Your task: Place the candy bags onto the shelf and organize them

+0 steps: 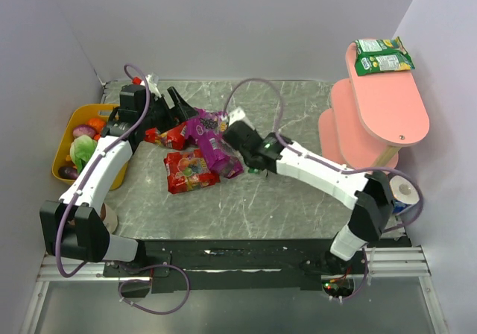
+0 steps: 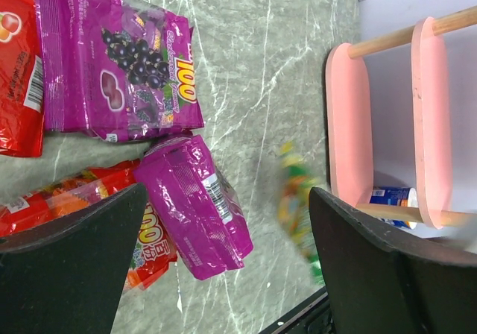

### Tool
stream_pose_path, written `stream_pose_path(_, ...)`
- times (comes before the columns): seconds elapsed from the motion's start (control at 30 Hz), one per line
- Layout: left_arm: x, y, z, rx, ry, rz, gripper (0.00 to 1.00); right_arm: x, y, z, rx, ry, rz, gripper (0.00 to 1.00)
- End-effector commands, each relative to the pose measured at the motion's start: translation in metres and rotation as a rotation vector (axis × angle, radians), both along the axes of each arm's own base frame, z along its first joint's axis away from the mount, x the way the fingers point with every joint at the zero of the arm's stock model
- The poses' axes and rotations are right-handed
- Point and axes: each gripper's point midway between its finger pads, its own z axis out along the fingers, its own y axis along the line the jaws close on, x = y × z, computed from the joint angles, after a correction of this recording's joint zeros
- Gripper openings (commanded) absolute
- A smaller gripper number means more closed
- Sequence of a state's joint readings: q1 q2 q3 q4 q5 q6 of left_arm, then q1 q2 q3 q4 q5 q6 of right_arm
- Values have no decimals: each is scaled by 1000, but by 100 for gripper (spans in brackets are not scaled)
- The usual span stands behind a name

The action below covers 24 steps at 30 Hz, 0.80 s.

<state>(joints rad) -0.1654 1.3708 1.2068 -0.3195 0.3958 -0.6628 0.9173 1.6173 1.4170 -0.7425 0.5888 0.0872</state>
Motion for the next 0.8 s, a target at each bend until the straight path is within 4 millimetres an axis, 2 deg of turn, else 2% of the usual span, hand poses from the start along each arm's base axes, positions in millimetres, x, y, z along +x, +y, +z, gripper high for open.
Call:
stream_pose_path(0.0, 4, -3, 27, -17, -73, -15, 96, 22, -27, 100, 119, -219, -111, 0)
stream_pose_path(0.1, 3, -3, 27, -23, -72, -18, 96, 33, -46, 152, 178, -322, -162, 0)
stream_pose_path(0.13, 2, -4, 26, -25, -69, -18, 96, 37, -57, 178, 214, -373, -193, 0)
stream_pose_path(0.2, 2, -4, 26, -30, -68, -19, 96, 40, -75, 206, 237, -445, -249, 0)
stream_pose_path(0.23, 2, -4, 25, -32, -64, -19, 96, 39, -88, 231, 253, -500, -269, 0)
stream_pose_path(0.3, 1, -5, 25, -37, -66, -20, 96, 39, -107, 263, 271, -589, -312, 0)
stream_pose_path(0.33, 1, -5, 24, -39, -63, -21, 96, 33, -120, 286, 301, -643, -336, 0)
stream_pose_path(0.43, 0, -6, 23, -49, -59, -23, 96, 21, -156, 331, 325, -781, -405, 0)
stream_pose_path(0.53, 0, -8, 24, -62, -60, -29, 96, 8, -194, 361, 274, -888, -499, 0)
stream_pose_path(0.6, -1, -8, 23, -67, -58, -28, 96, 0, -220, 371, 187, -923, -550, 0)
stream_pose_path(0.77, 0, -9, 22, -72, -54, -29, 96, -28, -274, 391, 115, -1041, -705, 0)
